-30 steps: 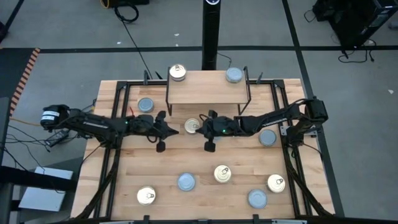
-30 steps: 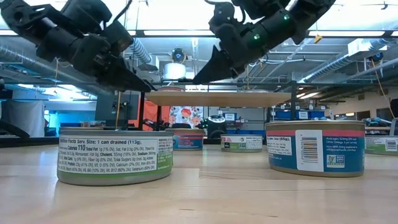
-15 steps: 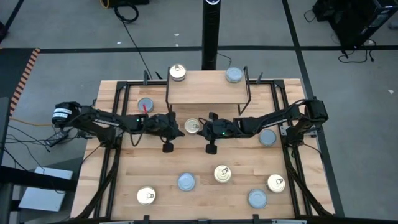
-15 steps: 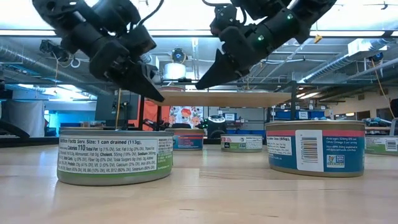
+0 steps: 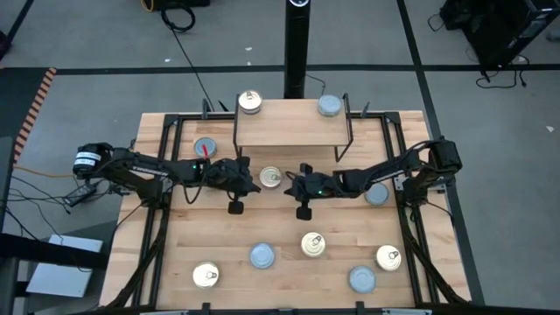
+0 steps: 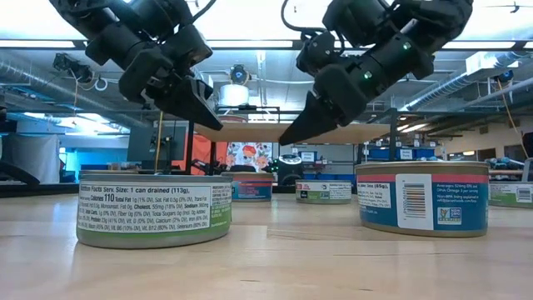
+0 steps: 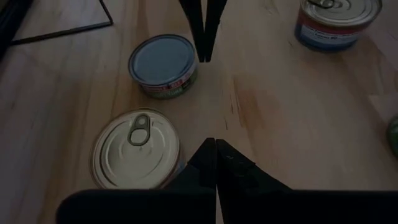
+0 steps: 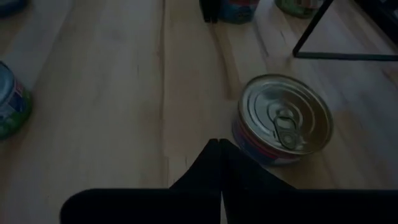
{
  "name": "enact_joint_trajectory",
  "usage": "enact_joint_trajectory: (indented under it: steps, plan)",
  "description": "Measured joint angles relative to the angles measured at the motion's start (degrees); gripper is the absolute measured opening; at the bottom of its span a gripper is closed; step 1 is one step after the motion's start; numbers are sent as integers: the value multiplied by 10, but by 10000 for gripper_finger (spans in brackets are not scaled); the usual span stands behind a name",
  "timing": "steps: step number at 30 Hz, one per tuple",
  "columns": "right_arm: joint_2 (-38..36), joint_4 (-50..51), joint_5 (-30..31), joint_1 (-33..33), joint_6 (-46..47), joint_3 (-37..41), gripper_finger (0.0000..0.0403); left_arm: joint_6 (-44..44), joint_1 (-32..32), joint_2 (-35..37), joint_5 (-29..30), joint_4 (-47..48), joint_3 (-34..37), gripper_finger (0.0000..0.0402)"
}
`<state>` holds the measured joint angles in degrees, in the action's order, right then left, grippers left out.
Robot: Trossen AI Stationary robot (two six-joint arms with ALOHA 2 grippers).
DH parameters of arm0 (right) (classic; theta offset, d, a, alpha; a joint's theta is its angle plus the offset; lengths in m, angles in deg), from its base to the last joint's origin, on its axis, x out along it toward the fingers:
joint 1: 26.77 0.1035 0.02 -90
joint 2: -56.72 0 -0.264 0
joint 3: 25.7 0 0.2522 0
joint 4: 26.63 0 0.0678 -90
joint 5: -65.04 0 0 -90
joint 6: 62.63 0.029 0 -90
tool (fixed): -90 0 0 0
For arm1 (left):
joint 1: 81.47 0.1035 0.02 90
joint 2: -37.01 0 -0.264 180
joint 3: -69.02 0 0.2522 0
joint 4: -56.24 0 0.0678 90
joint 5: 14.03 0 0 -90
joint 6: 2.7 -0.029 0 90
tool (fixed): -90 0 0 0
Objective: Stack canned seafood by type on shelf
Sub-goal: Put the blue pink tuna can on the shelf
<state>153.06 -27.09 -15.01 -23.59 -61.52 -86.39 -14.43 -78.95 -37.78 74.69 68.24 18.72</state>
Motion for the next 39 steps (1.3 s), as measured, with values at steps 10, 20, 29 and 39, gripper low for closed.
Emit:
enact_joint_trajectory:
  steps: [10, 20, 29, 39]
  plan:
    - [-13, 35, -31, 8, 3, 1, 5, 12, 0, 0, 0, 2, 0, 1]
    - [-37, 60, -21, 14, 0, 1, 6, 16, 1, -28, 19, -4, 0, 42]
    - [-37, 89, -21, 14, 5, 1, 6, -12, 2, -93, 74, -72, 0, 96]
    - [-37, 99, -21, 17, 8, 1, 6, -62, 1, -174, 95, -53, -52, 94]
